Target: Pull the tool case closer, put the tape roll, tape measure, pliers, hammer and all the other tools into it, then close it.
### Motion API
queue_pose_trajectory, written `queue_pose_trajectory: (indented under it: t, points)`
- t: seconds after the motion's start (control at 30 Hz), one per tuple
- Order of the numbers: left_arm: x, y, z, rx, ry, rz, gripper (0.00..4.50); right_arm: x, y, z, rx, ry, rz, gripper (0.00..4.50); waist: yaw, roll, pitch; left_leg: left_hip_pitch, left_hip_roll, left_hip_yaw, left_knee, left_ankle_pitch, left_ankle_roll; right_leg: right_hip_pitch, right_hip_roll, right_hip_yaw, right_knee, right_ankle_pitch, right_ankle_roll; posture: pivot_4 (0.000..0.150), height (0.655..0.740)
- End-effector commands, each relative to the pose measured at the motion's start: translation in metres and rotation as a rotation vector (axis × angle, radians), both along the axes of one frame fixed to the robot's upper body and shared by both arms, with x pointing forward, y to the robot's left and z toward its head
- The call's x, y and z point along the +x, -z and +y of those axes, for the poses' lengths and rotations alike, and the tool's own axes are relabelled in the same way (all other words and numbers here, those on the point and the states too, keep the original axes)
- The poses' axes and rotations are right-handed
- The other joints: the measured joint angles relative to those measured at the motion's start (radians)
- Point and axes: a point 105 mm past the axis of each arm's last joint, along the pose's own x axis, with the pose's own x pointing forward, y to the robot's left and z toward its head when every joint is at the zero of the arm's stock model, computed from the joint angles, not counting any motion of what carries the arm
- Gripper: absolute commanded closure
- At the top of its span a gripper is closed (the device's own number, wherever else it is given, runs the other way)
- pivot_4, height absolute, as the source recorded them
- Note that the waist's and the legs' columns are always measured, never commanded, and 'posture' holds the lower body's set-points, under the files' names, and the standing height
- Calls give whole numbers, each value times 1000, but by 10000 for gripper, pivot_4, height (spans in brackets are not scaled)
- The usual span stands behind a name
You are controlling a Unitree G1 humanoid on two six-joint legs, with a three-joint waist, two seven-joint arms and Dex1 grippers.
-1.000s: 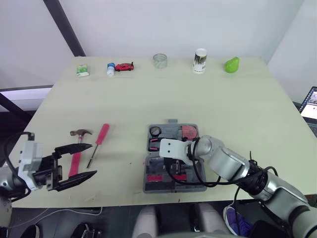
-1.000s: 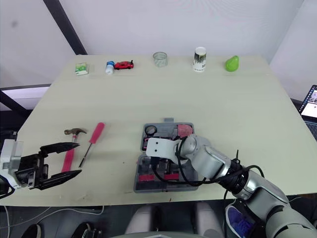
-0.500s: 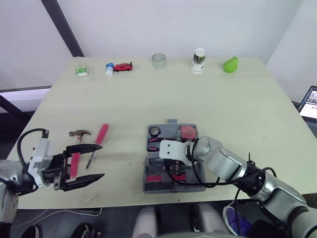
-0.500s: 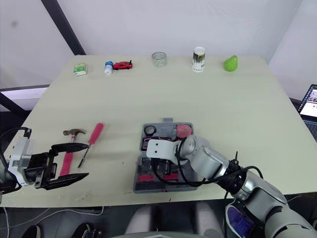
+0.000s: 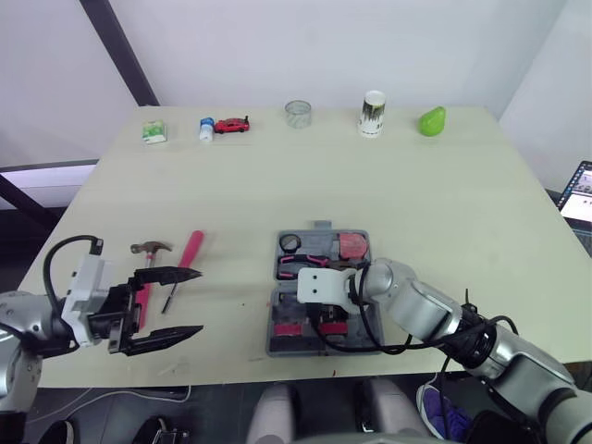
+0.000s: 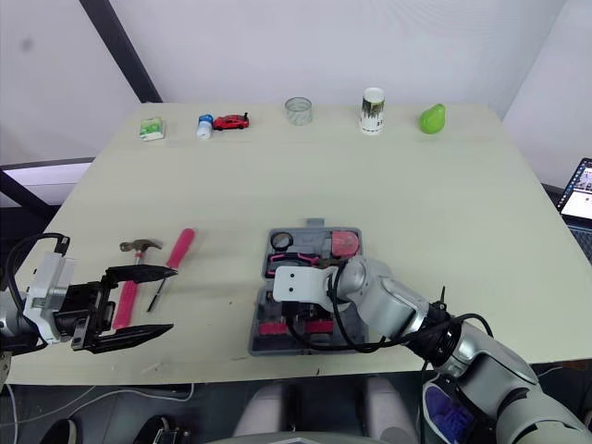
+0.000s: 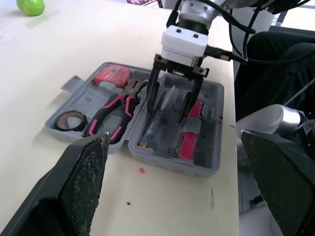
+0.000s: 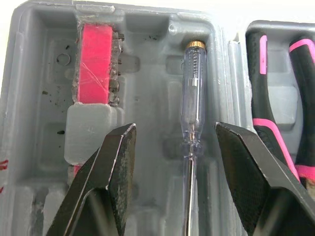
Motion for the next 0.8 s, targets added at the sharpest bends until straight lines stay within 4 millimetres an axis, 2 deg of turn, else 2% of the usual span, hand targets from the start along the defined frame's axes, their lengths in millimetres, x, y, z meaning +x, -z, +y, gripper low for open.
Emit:
queue_pose_trajectory:
  t: [0.03,0.23,0.33,0.4,0.43,0.47,0.8]
  points:
    - [-2,-3,-5,-5,20,-19,0,11,-21,-5,42,32,-73,18165,0,0,0,0,0,0,0,0,0,0,0,0,0,0,0,1500,7400]
    - [-2,-5,-8,-15,20,-22,0,12,-30,-7,84,32,-84,18165,-2,0,0,0,0,0,0,0,0,0,0,0,0,0,0,1500,7400]
    - [-2,-5,-10,-18,23,-21,0,7,-30,-6,102,15,-60,26469,-1,0,0,0,0,0,0,0,0,0,0,0,0,0,0,1500,7400]
    - [-2,-5,-10,-19,24,-20,0,4,-29,-5,107,8,-51,34720,0,0,0,0,0,0,0,0,0,0,0,0,0,0,0,1500,7400]
    - [-2,-5,-10,-19,24,-19,0,2,-29,-4,113,5,-44,40852,0,0,0,0,0,0,0,0,0,0,0,0,0,0,0,1500,7400]
    - [-2,-5,-10,-19,24,-19,0,1,-29,-3,118,2,-37,43864,0,0,0,0,0,0,0,0,0,0,0,0,0,0,0,1500,7400]
    - [-1,-4,-12,-14,32,-14,0,-2,-19,-2,126,2,-2,43864,0,0,0,0,0,0,0,0,0,0,0,0,0,0,0,1500,7400]
